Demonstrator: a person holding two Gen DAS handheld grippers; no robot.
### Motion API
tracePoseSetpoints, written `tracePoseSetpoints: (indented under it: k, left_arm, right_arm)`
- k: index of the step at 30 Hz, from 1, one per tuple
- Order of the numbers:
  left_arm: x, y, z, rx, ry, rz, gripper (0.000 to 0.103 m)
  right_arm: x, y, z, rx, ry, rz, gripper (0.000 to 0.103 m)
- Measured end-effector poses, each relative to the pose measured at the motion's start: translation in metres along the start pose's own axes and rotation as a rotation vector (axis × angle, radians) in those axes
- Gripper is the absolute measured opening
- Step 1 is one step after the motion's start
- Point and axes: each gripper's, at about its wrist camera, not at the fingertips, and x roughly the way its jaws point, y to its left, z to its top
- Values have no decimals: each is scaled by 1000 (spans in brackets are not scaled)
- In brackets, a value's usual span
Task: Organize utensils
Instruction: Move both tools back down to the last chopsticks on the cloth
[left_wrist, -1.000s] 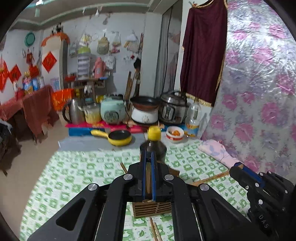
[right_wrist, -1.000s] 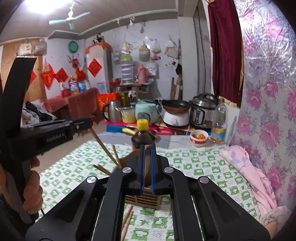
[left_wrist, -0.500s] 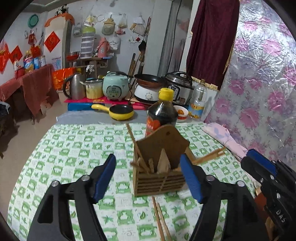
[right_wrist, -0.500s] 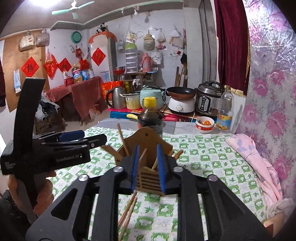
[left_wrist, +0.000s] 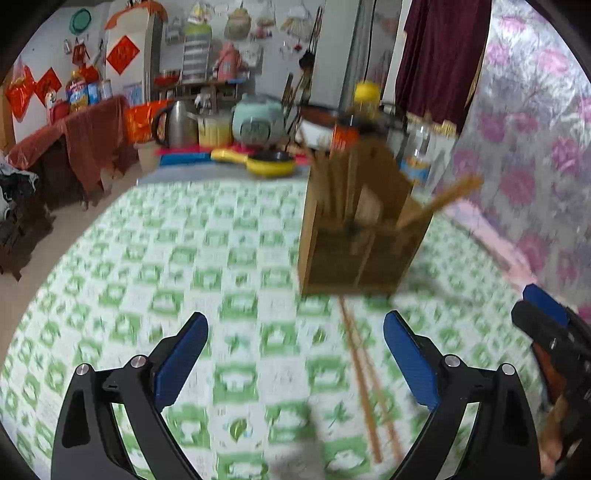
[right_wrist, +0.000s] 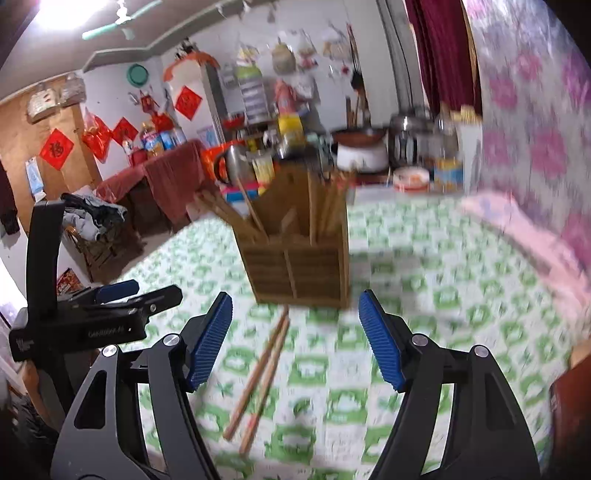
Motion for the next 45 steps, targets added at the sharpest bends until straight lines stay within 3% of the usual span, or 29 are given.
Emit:
tracePoseSetpoints:
  k: [8,14,19,26,35,43,45]
  left_arm:
    - [39,6,-39,33,145,58,94]
    - [38,7,-46,36,149,82,94]
    - [39,23,-53,-21,200,83,94]
    - [35,38,-56,-88,206,77,94]
    - [38,37,-58,-74,221,90,94]
    - [39,35,-59,-67,224,95,94]
    - [39,34,-59,-61,224,98,94]
  right_arm:
    - [45,-26,-40,68,154,-62,70]
    - [45,-17,-51,26,171,-44,73]
    - [41,-2,-70,-60,211,-33,74]
    - [43,10,-84,-118,272,-8,77]
    - [49,31,-96,-222,359,44,80]
    - [59,33,-102,-259,417,-31,78]
    - [56,24,-98,-230,384,-118,78]
